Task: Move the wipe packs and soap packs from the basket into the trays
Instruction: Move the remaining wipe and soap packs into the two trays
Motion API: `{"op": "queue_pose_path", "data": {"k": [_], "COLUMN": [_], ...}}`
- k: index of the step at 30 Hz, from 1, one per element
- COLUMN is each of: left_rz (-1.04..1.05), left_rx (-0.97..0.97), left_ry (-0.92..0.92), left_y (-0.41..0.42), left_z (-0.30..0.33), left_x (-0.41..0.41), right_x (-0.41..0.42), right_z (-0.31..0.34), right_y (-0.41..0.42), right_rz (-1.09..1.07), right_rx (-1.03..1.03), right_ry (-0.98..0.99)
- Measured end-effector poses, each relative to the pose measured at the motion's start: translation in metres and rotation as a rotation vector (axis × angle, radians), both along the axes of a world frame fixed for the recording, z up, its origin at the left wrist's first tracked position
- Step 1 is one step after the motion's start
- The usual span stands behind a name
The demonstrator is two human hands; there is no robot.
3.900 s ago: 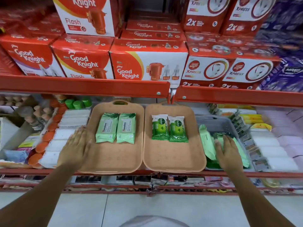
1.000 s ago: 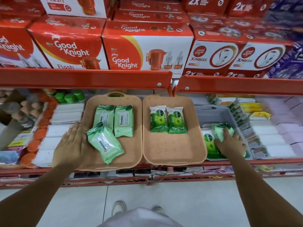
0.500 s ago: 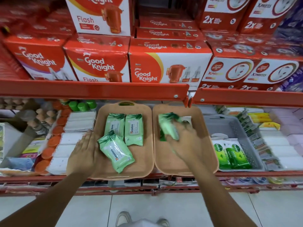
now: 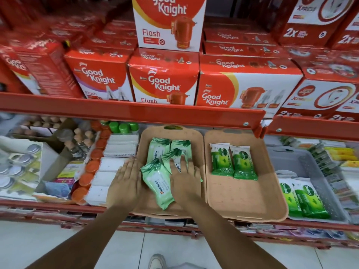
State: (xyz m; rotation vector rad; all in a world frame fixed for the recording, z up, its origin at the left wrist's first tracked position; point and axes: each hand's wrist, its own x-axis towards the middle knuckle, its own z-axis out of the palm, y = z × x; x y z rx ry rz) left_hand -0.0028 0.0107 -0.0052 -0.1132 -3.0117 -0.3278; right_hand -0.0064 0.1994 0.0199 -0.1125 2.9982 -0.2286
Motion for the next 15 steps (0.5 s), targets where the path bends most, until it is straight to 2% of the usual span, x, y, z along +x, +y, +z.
{"op": "queue_pose_path", "data": {"k": [8,15], "left_rz": [0.004,0.004], "left_rx": [-0.011,0.006], "left_ry": [0.0,0.017], "left_y": [-0.006,-0.01], "left_z": [-0.001,0.001], "left_x": [0.001,-0.003], "right_x": [0.001,0.032], "right_z": [-0.001,0.032], "right_y": [0.011,0.085], "right_rz": [0.069,-0.133], "right_rx": [-0.117,-0.286], "right_ry": [-0.063,0.255]}}
